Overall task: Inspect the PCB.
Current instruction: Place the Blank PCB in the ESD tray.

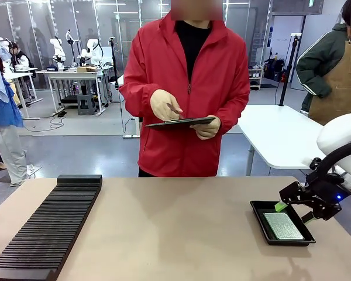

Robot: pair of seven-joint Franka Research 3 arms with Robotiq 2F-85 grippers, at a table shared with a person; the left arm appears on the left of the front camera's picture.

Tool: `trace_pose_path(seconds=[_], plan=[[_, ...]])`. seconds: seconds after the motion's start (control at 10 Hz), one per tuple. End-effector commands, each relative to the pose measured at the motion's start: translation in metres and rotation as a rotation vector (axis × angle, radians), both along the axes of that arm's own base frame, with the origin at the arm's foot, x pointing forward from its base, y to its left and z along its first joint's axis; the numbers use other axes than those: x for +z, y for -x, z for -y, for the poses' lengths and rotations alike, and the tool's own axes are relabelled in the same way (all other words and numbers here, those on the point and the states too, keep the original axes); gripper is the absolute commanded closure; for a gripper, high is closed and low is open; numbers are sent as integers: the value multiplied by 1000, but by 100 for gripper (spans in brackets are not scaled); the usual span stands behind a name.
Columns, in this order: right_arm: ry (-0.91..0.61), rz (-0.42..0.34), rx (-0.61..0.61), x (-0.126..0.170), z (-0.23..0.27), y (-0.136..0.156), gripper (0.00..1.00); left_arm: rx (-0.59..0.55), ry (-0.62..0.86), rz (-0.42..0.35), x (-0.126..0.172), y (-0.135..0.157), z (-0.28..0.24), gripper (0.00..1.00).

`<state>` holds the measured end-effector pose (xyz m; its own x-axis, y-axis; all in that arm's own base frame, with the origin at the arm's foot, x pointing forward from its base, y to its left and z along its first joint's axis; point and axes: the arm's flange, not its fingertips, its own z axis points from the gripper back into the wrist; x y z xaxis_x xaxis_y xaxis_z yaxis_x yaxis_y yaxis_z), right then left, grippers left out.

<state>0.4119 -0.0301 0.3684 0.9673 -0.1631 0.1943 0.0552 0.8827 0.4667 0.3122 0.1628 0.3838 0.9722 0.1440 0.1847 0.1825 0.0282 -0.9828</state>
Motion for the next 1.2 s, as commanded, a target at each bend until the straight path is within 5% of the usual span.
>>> trace_pose_path(seconds=[0.0, 1.0, 1.1], plan=[[6, 6, 7, 1, -2, 0, 0, 1, -3, 0, 0, 1, -1, 0], [-1, 2, 3, 1, -1, 0, 0, 1, -3, 0, 0, 1, -1, 0], [-84, -5, 26, 27, 5, 21, 0, 1, -3, 0, 0, 1, -1, 0]])
